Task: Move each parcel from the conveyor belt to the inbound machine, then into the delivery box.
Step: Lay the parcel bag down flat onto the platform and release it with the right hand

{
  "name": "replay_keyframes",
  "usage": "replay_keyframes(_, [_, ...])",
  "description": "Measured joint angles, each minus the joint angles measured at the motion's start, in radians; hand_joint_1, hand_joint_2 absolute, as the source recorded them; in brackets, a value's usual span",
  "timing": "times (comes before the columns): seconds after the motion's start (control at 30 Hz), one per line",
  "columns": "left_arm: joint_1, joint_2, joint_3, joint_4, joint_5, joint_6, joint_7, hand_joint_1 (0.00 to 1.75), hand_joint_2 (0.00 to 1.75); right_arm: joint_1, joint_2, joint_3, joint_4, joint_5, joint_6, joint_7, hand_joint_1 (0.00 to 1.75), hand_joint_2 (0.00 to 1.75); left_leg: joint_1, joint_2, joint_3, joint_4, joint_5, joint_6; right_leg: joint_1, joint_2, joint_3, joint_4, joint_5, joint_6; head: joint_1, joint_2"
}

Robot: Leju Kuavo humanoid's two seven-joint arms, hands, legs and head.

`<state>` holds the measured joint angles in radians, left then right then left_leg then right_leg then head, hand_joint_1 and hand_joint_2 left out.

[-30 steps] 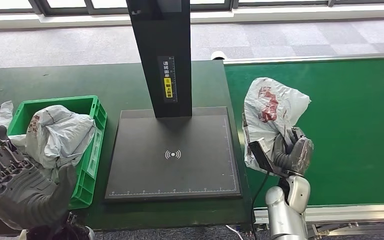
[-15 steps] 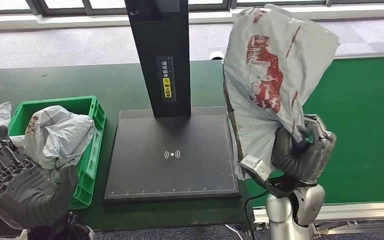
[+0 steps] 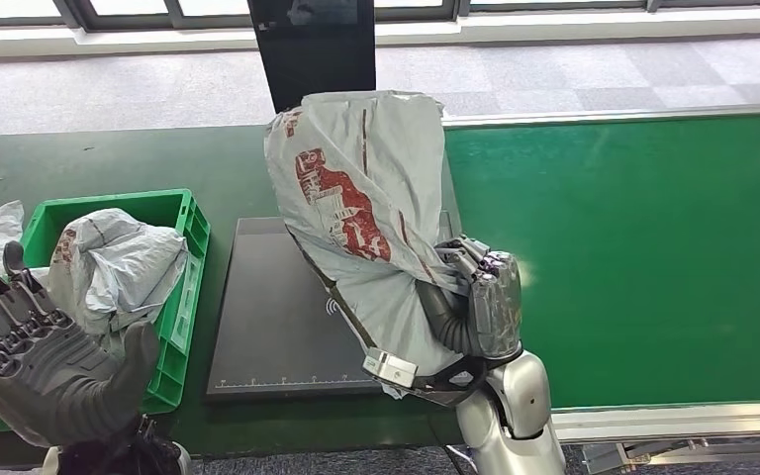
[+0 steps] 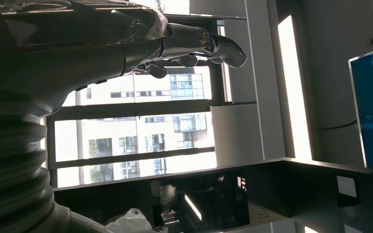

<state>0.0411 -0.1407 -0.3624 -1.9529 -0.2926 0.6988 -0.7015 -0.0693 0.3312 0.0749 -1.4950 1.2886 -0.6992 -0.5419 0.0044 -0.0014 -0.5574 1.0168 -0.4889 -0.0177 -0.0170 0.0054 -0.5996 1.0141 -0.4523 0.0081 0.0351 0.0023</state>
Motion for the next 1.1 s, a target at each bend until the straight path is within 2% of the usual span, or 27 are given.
replay_keyframes(0.37, [-0.009, 0.012, -0.001, 0.008, 0.007, 0.0, 0.0, 0.0, 1.75, -0.005, -0.009, 0.055, 0.138, 0.051, 0.0, 0.128, 1.75, 1.75, 0.0, 0.0, 0.0, 0.0, 0.0, 0.0, 0.0, 0.0, 0.0, 0.0, 0.0, 0.0, 0.0, 0.0])
replay_keyframes(0.43, [-0.009, 0.014, -0.001, 0.008, 0.007, 0.0, 0.0, 0.0, 1.75, -0.005, -0.01, 0.059, 0.157, 0.051, 0.0, 0.138, 1.69, 1.75, 0.0, 0.0, 0.0, 0.0, 0.0, 0.0, 0.0, 0.0, 0.0, 0.0, 0.0, 0.0, 0.0, 0.0])
replay_keyframes(0.47, [-0.009, 0.015, -0.001, 0.008, 0.007, 0.0, 0.0, 0.0, 1.75, -0.005, -0.01, 0.06, 0.164, 0.052, 0.0, 0.141, 1.5, 1.75, 0.0, 0.0, 0.0, 0.0, 0.0, 0.0, 0.0, 0.0, 0.0, 0.0, 0.0, 0.0, 0.0, 0.0])
replay_keyframes(0.57, [-0.009, 0.017, -0.001, 0.009, 0.007, 0.0, 0.0, 0.0, 1.75, -0.005, -0.011, 0.062, 0.179, 0.054, -0.001, 0.15, 0.25, 1.75, 0.0, 0.0, 0.0, 0.0, 0.0, 0.0, 0.0, 0.0, 0.0, 0.0, 0.0, 0.0, 0.0, 0.0])
replay_keyframes(0.6, [-0.009, 0.017, -0.001, 0.009, 0.007, 0.0, 0.0, 0.0, 1.75, -0.005, -0.011, 0.063, 0.183, 0.055, -0.001, 0.154, 0.0, 1.75, 0.0, 0.0, 0.0, 0.0, 0.0, 0.0, 0.0, 0.0, 0.0, 0.0, 0.0, 0.0, 0.0, 0.0])
replay_keyframes(1.1, [-0.009, 0.024, -0.001, 0.016, 0.007, 0.0, 0.0, 0.0, 1.75, -0.002, -0.014, 0.07, 0.187, 0.051, -0.002, 0.179, 0.0, 1.75, 0.0, 0.0, 0.0, 0.0, 0.0, 0.0, 0.0, 0.0, 0.0, 0.0, 0.0, 0.0, 0.0, 0.0])
